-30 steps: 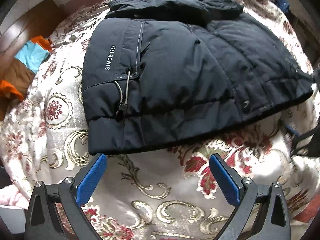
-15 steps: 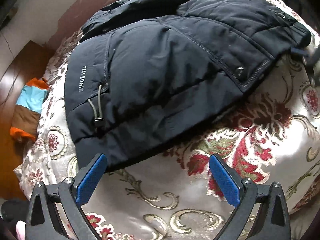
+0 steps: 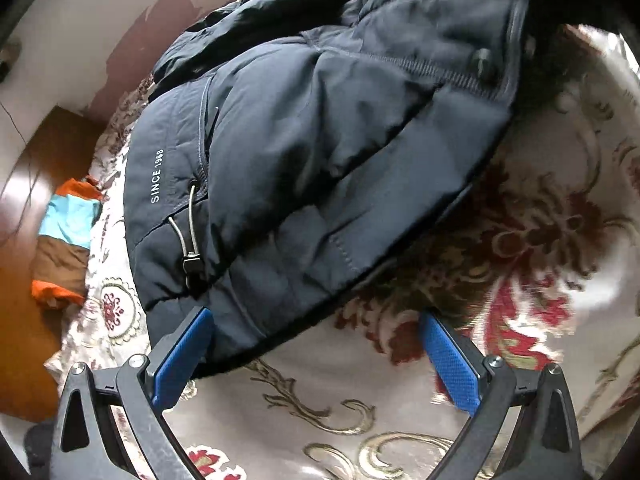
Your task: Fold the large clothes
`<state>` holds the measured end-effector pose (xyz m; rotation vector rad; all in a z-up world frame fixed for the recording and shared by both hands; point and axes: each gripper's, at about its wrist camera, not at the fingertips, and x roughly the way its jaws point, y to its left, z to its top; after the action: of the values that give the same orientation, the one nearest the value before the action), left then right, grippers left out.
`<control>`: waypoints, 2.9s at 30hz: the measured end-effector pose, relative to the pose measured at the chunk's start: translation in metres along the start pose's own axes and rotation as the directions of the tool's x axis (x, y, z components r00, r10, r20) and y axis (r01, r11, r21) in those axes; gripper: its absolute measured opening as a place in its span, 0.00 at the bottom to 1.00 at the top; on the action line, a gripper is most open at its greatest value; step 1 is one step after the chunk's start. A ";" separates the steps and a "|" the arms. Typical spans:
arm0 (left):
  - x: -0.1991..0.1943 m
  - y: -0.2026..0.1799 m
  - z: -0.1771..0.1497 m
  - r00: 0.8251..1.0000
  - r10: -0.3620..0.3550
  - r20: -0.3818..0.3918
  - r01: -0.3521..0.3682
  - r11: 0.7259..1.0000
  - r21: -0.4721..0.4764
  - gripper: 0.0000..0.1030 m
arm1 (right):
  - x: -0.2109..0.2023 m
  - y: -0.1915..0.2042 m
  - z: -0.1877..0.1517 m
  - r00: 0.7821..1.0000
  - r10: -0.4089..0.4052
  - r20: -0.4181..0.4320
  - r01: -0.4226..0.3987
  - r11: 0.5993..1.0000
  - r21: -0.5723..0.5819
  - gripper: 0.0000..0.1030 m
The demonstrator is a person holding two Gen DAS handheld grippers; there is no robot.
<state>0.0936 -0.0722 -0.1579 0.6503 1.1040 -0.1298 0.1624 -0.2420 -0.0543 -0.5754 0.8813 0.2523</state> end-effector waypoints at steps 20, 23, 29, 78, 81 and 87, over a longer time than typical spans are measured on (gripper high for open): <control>0.005 -0.005 0.033 0.987 0.126 0.102 -0.147 0.958 0.247 1.00 | 0.003 -0.036 0.044 1.000 0.008 0.015 -0.010 0.993 0.116 0.98; 0.004 0.007 0.041 0.986 0.145 0.085 -0.163 0.952 0.259 1.00 | 0.004 -0.041 0.050 1.000 0.012 0.004 -0.012 0.988 0.153 0.98; 0.002 0.056 0.060 0.986 0.159 0.045 -0.164 0.976 0.141 0.97 | 0.012 -0.053 0.059 0.999 0.041 -0.019 -0.037 0.978 0.203 0.98; -0.046 0.119 0.133 0.988 0.032 0.154 -0.012 0.992 -0.129 0.58 | 0.061 -0.112 0.058 0.933 0.306 -0.190 -0.191 0.867 0.460 0.98; -0.049 0.126 0.140 0.985 0.040 0.170 -0.017 0.990 -0.139 0.58 | 0.046 -0.091 0.038 0.945 0.242 -0.221 -0.138 0.905 0.402 0.98; -0.051 0.130 0.149 0.984 0.028 0.174 -0.007 0.993 -0.119 0.47 | 0.027 -0.035 0.006 0.966 0.108 -0.235 -0.057 0.975 0.216 0.97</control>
<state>0.2405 -0.0599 -0.0170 0.5317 0.9287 -0.1039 0.1986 -0.2677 -0.0597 -0.3794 1.1587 0.1635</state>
